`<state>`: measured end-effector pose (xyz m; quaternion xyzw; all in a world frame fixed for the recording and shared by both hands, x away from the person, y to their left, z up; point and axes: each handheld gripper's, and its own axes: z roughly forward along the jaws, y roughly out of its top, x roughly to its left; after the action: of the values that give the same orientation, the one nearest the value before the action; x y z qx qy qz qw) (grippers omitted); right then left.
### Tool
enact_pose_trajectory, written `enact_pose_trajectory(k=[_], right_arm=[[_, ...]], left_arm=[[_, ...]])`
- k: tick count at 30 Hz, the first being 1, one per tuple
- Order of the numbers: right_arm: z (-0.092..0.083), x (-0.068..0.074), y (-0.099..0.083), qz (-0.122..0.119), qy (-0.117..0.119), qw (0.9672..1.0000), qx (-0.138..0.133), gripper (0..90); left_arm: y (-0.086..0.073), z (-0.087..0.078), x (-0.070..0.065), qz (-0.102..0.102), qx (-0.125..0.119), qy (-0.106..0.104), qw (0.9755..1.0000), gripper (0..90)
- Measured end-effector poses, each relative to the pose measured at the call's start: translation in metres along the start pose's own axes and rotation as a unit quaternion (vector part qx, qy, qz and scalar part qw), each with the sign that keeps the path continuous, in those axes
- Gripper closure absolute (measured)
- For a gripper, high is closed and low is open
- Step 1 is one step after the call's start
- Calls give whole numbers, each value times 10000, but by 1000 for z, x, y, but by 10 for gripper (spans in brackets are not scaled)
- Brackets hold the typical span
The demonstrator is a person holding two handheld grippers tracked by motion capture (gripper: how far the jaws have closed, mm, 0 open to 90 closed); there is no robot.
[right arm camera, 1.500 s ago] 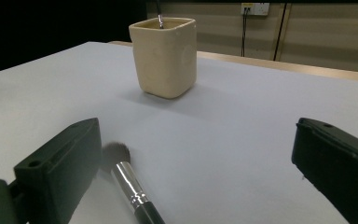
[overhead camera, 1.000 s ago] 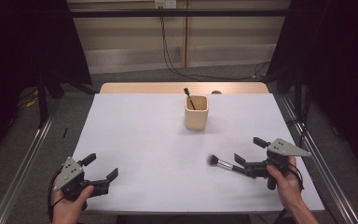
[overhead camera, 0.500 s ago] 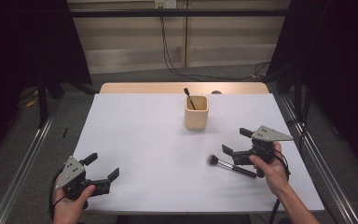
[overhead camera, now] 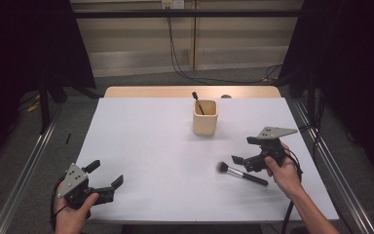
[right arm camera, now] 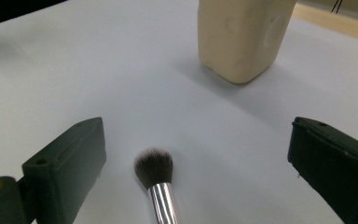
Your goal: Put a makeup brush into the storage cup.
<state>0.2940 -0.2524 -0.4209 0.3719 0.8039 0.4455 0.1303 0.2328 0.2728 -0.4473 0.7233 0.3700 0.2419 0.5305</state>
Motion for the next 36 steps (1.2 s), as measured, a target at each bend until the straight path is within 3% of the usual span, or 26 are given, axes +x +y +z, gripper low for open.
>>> enact_pose_trajectory(k=[7, 11, 17, 22, 25, 31, 33, 35, 36], right_arm=[[6, 1, 7, -213, 205, 9972, 693, 40], [11, 0, 10, -314, 325, 9923, 1150, 68], [19, -3, 13, -448, 381, 9853, 1607, 106], [27, -4, 15, -606, 508, 9753, 2064, 97], [33, -3, 16, -693, 466, 9705, 2260, 77], [42, -3, 17, -914, 658, 9605, 2546, 72], [45, -2, 17, -964, 647, 9571, 2655, 167], [48, -2, 15, -914, 670, 9547, 2753, 129], [50, -2, 15, -930, 693, 9524, 2818, 153]], left_arm=[[0, 1, 0, -32, -20, 6, 10000, 34], [-1, 0, -1, -40, 11, 39, 10000, 34], [0, 0, 0, -14, 23, 53, 10000, 34], [0, 0, 0, -50, 7, 37, 10000, 34], [1, -1, -2, -42, -3, 19, 10000, 34], [1, 1, -3, -21, 0, -8, 10000, 34], [1, 1, -3, -15, 2, -16, 10000, 34], [1, 0, -3, -7, 10, 13, 10000, 34], [1, 0, -2, -22, 6, 24, 10000, 34]])
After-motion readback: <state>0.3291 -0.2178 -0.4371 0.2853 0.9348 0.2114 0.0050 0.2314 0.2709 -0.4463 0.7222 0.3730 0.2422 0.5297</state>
